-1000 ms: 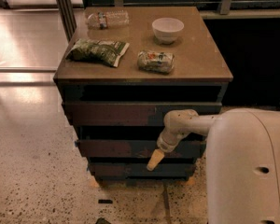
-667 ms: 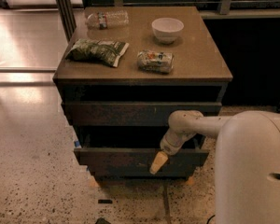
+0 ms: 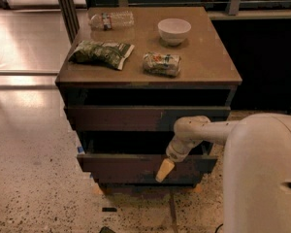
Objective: Open middle drawer
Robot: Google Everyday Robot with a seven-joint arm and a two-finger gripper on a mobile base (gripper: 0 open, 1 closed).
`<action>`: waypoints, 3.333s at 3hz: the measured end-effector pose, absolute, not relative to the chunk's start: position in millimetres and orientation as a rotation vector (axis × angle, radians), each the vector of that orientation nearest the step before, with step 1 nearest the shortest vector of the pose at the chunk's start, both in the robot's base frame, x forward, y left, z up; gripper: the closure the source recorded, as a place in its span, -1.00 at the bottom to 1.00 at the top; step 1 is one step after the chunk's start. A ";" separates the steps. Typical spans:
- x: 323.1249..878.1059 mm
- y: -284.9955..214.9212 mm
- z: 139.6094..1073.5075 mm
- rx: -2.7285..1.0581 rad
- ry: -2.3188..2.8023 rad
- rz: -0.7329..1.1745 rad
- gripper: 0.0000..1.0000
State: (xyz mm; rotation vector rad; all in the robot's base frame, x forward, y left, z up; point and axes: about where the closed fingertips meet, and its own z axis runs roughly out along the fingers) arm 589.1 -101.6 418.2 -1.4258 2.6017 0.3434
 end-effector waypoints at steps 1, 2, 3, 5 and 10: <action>598.5 -101.7 471.1 -1.430 2.475 0.051 -1.00; 570.1 -111.6 518.6 -1.425 2.431 -0.086 -1.00; 544.9 -123.9 524.1 -1.377 2.478 -0.105 -1.00; 550.3 -128.3 508.6 -1.363 2.516 -0.017 -1.00; 541.1 -134.3 420.3 -1.267 2.629 0.220 -1.00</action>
Offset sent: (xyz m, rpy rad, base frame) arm -0.2045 -0.0556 0.0833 -0.3178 -0.1119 -0.1180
